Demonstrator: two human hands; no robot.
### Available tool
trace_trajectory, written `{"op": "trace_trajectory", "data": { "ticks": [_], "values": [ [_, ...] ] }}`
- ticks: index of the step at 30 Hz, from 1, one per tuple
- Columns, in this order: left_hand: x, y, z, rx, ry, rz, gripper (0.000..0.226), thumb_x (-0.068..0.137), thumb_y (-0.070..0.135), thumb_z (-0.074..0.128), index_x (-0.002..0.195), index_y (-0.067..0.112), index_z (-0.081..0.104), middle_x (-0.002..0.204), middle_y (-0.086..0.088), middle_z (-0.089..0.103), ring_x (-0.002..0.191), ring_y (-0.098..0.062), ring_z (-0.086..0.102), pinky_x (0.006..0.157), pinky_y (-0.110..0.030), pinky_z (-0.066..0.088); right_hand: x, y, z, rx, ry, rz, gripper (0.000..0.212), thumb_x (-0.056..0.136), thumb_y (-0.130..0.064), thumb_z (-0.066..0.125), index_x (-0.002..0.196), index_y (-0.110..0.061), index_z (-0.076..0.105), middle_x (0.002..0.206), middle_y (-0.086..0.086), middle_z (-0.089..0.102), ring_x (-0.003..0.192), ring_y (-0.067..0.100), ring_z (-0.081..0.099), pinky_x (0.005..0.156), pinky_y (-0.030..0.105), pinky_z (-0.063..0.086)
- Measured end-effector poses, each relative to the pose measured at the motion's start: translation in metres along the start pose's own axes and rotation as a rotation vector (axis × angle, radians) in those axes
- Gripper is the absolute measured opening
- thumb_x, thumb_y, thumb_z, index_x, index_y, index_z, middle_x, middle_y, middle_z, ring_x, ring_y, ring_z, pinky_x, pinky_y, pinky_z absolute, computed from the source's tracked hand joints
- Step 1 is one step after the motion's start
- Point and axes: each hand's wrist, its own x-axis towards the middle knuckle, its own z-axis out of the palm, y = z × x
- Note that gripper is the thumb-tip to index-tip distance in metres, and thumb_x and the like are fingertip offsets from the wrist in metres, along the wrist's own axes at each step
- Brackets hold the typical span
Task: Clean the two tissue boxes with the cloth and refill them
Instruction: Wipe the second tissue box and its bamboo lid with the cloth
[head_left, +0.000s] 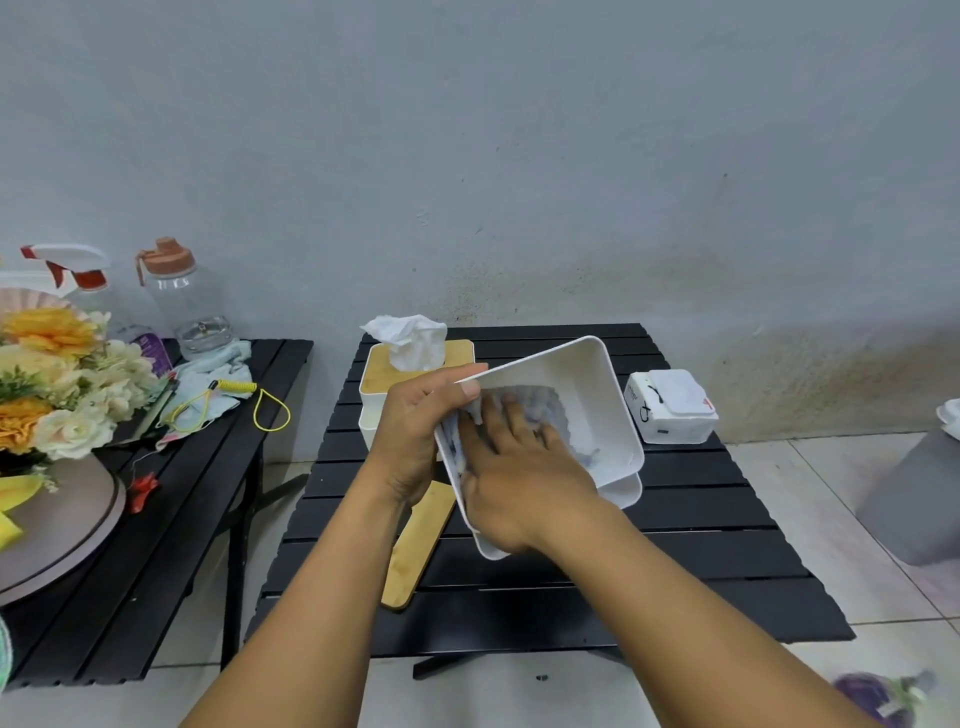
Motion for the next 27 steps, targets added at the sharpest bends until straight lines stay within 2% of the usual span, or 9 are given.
{"op": "trace_trajectory", "data": {
  "ticks": [2, 6, 9, 13, 15, 17, 20, 23, 27],
  "values": [
    [-0.002, 0.001, 0.001, -0.025, -0.01, -0.012, 0.047, 0.073, 0.037, 0.072, 0.1, -0.002, 0.078, 0.095, -0.026, 0.073, 0.083, -0.044, 0.067, 0.083, -0.048, 0.051, -0.001, -0.001, 0.0, 0.018, -0.029, 0.053, 0.074, 0.101, -0.039, 0.028, 0.156, -0.023, -0.02, 0.16, 0.005, -0.033, 0.148, 0.025, -0.029, 0.121, 0.052, -0.008],
    [-0.005, 0.001, 0.001, -0.056, -0.062, -0.06, 0.06, 0.074, 0.037, 0.073, 0.118, -0.004, 0.073, 0.118, -0.03, 0.072, 0.109, -0.044, 0.069, 0.098, -0.051, 0.053, 0.004, 0.006, -0.004, 0.133, 0.033, 0.318, 0.076, 0.103, -0.047, 0.02, 0.154, -0.011, -0.023, 0.16, 0.019, -0.029, 0.149, 0.035, -0.024, 0.122, 0.05, -0.007],
    [-0.004, -0.001, 0.0, -0.091, -0.073, -0.089, 0.067, 0.074, 0.04, 0.076, 0.12, -0.008, 0.07, 0.119, -0.032, 0.071, 0.113, -0.048, 0.067, 0.101, -0.055, 0.051, 0.006, 0.008, -0.005, 0.046, 0.007, 0.244, 0.073, 0.103, -0.048, 0.018, 0.155, -0.015, -0.021, 0.16, 0.015, -0.03, 0.148, 0.031, -0.028, 0.121, 0.052, -0.01],
    [-0.001, -0.004, 0.004, -0.177, -0.086, -0.143, 0.088, 0.066, 0.055, 0.086, 0.091, -0.023, 0.054, 0.064, -0.026, 0.056, 0.065, -0.048, 0.054, 0.075, -0.051, 0.046, 0.004, 0.002, -0.008, -0.068, -0.087, 0.001, 0.073, 0.102, -0.045, 0.028, 0.155, -0.027, -0.018, 0.161, 0.003, -0.031, 0.146, 0.023, -0.033, 0.12, 0.054, -0.012],
    [-0.003, -0.005, 0.003, -0.223, -0.063, -0.143, 0.088, 0.067, 0.053, 0.088, 0.088, -0.023, 0.049, 0.072, -0.036, 0.044, 0.068, -0.05, 0.046, 0.08, -0.049, 0.043, 0.002, -0.001, -0.011, -0.073, -0.132, -0.028, 0.072, 0.102, -0.044, 0.028, 0.156, -0.028, -0.016, 0.162, 0.0, -0.028, 0.148, 0.023, -0.03, 0.12, 0.055, -0.01],
    [-0.004, -0.004, 0.002, -0.258, -0.027, -0.135, 0.099, 0.067, 0.052, 0.088, 0.107, -0.029, 0.049, 0.088, -0.042, 0.051, 0.069, -0.046, 0.06, 0.078, -0.044, 0.054, 0.001, -0.003, -0.012, -0.087, -0.173, 0.064, 0.073, 0.102, -0.046, 0.028, 0.157, -0.025, -0.015, 0.162, 0.006, -0.027, 0.149, 0.03, -0.025, 0.12, 0.055, -0.01],
    [-0.008, 0.0, 0.005, -0.256, -0.023, -0.132, 0.093, 0.071, 0.047, 0.087, 0.123, -0.022, 0.053, 0.12, -0.047, 0.059, 0.111, -0.062, 0.061, 0.104, -0.067, 0.047, 0.001, -0.001, -0.013, 0.001, -0.14, 0.304, 0.079, 0.1, -0.052, 0.026, 0.157, -0.015, -0.015, 0.161, 0.019, -0.025, 0.15, 0.04, -0.015, 0.121, 0.053, -0.003],
    [-0.01, 0.001, 0.007, -0.188, -0.009, -0.119, 0.075, 0.073, 0.044, 0.078, 0.121, -0.012, 0.065, 0.122, -0.039, 0.065, 0.11, -0.051, 0.066, 0.101, -0.059, 0.048, 0.006, 0.007, -0.014, 0.086, -0.035, 0.361, 0.078, 0.101, -0.051, 0.021, 0.156, -0.011, -0.016, 0.161, 0.018, -0.026, 0.151, 0.036, -0.015, 0.122, 0.051, -0.003],
    [-0.008, -0.001, 0.009, -0.213, -0.02, -0.136, 0.079, 0.071, 0.048, 0.084, 0.117, -0.014, 0.066, 0.115, -0.035, 0.069, 0.111, -0.057, 0.063, 0.104, -0.062, 0.048, 0.008, 0.007, -0.008, -0.049, -0.024, 0.151, 0.072, 0.103, -0.047, 0.025, 0.157, -0.02, -0.014, 0.163, 0.009, -0.024, 0.15, 0.029, -0.023, 0.121, 0.051, -0.008]
  ]
}}
